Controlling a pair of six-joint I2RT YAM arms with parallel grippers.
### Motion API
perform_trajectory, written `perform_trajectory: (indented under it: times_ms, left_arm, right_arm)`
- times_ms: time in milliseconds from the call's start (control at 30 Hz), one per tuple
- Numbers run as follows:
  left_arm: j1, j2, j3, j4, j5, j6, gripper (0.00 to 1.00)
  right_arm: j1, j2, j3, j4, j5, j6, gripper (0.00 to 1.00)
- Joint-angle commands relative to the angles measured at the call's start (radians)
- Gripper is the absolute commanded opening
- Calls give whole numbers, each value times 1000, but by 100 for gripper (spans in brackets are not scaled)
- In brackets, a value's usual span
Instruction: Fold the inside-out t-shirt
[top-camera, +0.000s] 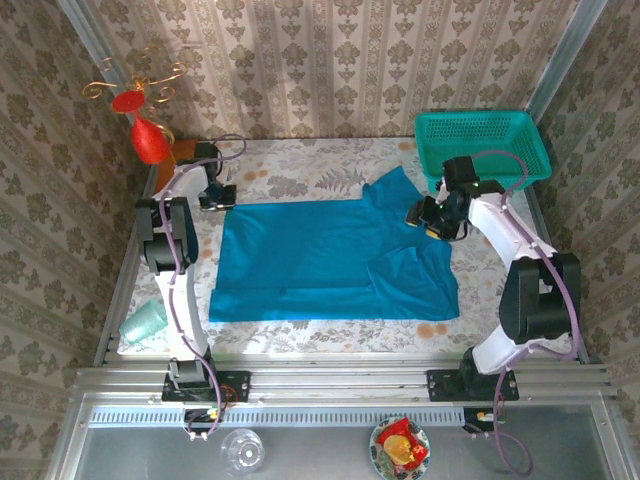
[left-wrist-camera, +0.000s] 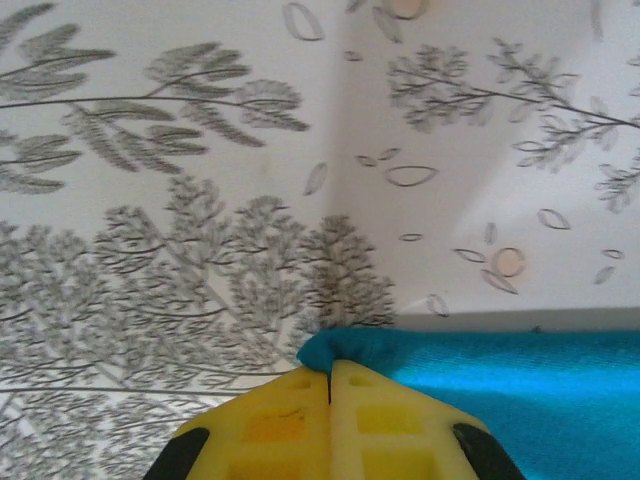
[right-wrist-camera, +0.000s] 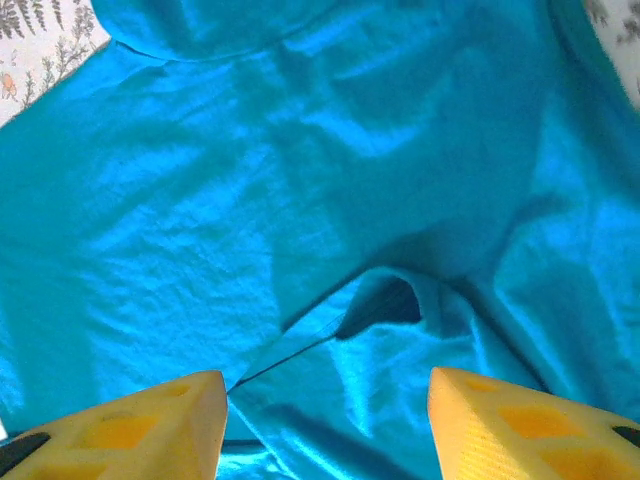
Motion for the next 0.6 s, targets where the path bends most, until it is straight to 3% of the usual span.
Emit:
perform_trajectory:
  times_ms: [0,333,567]
  left_arm:
    - [52,-38,-34,-16,-71,-29,0]
    - [68,-46,-60,-3,-49,-42,0]
    - [71,-45,-101,49,-21,-56,0]
  right_arm:
    - [5,79,88,35,25,-117,55]
    - [24,436,460,38,106,-305,43]
    - [39,735,837,-20,139,-450,38]
